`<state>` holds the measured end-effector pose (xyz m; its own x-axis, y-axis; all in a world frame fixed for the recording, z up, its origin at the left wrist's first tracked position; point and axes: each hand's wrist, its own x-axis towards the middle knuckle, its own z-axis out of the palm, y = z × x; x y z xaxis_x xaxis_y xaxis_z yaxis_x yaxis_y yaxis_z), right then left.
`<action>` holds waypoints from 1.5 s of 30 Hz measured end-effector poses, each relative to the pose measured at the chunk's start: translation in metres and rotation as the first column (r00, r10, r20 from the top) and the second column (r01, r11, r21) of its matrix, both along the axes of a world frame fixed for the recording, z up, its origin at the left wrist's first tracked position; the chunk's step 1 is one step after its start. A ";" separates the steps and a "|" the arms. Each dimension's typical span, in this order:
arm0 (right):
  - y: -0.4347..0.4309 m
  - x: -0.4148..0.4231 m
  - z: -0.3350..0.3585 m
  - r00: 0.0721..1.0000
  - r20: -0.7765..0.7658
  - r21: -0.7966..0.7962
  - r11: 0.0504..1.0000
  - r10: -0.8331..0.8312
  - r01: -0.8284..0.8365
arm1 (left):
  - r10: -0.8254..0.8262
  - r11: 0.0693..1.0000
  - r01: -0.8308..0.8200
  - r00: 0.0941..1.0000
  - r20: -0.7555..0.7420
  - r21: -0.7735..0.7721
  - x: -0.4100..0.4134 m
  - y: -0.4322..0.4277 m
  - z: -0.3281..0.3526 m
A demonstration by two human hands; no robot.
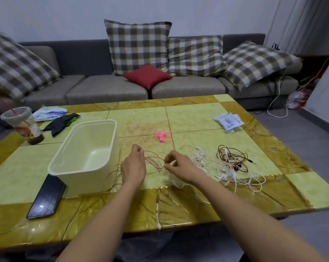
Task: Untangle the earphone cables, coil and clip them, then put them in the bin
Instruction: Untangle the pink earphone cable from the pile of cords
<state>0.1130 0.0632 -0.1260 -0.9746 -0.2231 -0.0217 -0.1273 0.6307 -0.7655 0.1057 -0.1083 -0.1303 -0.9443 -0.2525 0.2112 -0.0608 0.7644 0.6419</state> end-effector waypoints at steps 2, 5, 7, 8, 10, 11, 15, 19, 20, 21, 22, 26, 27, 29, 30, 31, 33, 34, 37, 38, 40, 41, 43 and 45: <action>-0.010 -0.004 -0.014 0.994 0.112 0.011 1.000 -0.019 0.018 | -0.008 1.000 0.009 1.000 -0.008 0.023 0.001 -0.003 -0.001; -0.005 -0.007 -0.026 0.991 0.133 0.044 0.999 0.020 -0.027 | -0.008 1.000 0.008 1.000 0.023 0.021 0.001 -0.007 0.000; 0.006 -0.008 -0.025 0.993 0.110 -0.007 0.999 0.041 -0.040 | -0.008 1.000 0.008 0.998 0.065 0.002 0.000 -0.009 0.001; 0.013 -0.008 -0.023 0.994 0.104 -0.054 0.998 0.038 -0.033 | -0.011 1.000 0.010 0.996 0.086 0.007 -0.001 -0.010 0.001; 0.027 -0.009 -0.016 0.995 0.100 -0.115 0.993 0.025 -0.013 | -0.041 0.998 0.035 0.990 0.133 0.042 -0.002 -0.009 0.001; 0.035 -0.010 -0.014 0.994 0.107 -0.128 0.992 0.023 -0.009 | -0.065 0.998 0.061 0.986 0.154 0.033 -0.003 -0.009 0.001; 0.064 -0.003 0.000 0.987 0.151 -0.237 0.971 0.059 -0.022 | -0.105 0.980 0.134 0.976 0.189 -0.146 -0.007 -0.007 -0.006; 0.084 0.007 0.007 0.956 0.278 -0.198 0.979 0.097 -0.042 | 0.021 0.979 0.002 0.994 0.109 -0.203 -0.008 0.000 -0.006; 0.089 0.007 0.006 0.954 0.285 -0.086 0.993 0.097 -0.075 | 0.058 0.975 -0.039 0.995 0.082 -0.218 -0.006 0.002 -0.004; 0.097 0.005 0.004 0.959 0.269 0.063 0.992 0.085 -0.105 | 0.086 0.970 -0.071 0.995 0.055 -0.231 -0.004 0.005 -0.002; 0.103 0.003 0.001 0.969 0.240 0.228 0.967 0.061 -0.117 | 0.103 0.967 -0.093 0.994 0.030 -0.238 -0.003 0.009 -0.001; 0.118 0.001 0.002 0.992 0.047 0.472 0.878 -0.118 0.082 | 0.118 0.956 -0.119 0.993 -0.022 -0.267 0.001 0.023 0.004; 0.121 0.003 0.005 0.990 -0.001 0.445 0.887 -0.140 0.126 | 0.135 0.955 -0.135 0.991 -0.020 -0.264 0.001 0.023 0.005; 0.132 0.007 0.006 0.976 -0.088 0.333 0.918 -0.199 0.217 | 0.189 0.956 -0.185 0.982 -0.003 -0.227 -0.001 0.017 0.006; 0.138 0.009 0.006 0.961 -0.120 0.259 0.927 -0.249 0.272 | 0.219 0.957 -0.213 0.976 0.009 -0.196 -0.001 0.013 0.007; 0.145 0.010 0.005 0.941 -0.138 0.189 0.924 -0.309 0.332 | 0.239 0.957 -0.231 0.971 0.021 -0.173 -0.001 0.011 0.007; 0.153 0.010 0.002 0.901 -0.119 0.120 0.895 -0.416 0.429 | 0.239 0.961 -0.232 0.971 0.029 -0.152 0.000 0.011 0.009; 0.153 0.010 0.002 0.888 -0.098 0.145 0.877 -0.448 0.458 | 0.235 0.963 -0.229 0.971 0.029 -0.142 0.001 0.014 0.011; 0.147 0.008 0.000 0.901 -0.004 0.359 0.840 -0.434 0.407 | 0.220 0.973 -0.218 0.975 0.030 -0.073 0.002 0.022 0.014; 0.145 0.006 -0.001 0.918 0.046 0.401 0.849 -0.393 0.344 | 0.209 0.977 -0.208 0.978 0.026 -0.055 0.001 0.023 0.014; 0.142 0.004 0.004 0.944 0.121 0.404 0.884 -0.306 0.235 | 0.171 0.984 -0.170 0.985 0.012 -0.053 0.001 0.023 0.015; 0.138 0.002 0.009 0.953 0.136 0.384 0.901 -0.272 0.202 | 0.152 0.987 -0.152 0.988 0.005 -0.057 0.000 0.023 0.014; 0.127 -0.001 0.023 0.967 0.115 0.360 0.917 -0.228 0.173 | 0.128 0.990 -0.128 0.992 -0.002 -0.062 0.000 0.024 0.015; 0.113 -0.004 0.036 0.976 0.013 0.342 0.918 -0.218 0.201 | 0.113 0.993 -0.113 0.994 -0.006 -0.046 -0.001 0.026 0.014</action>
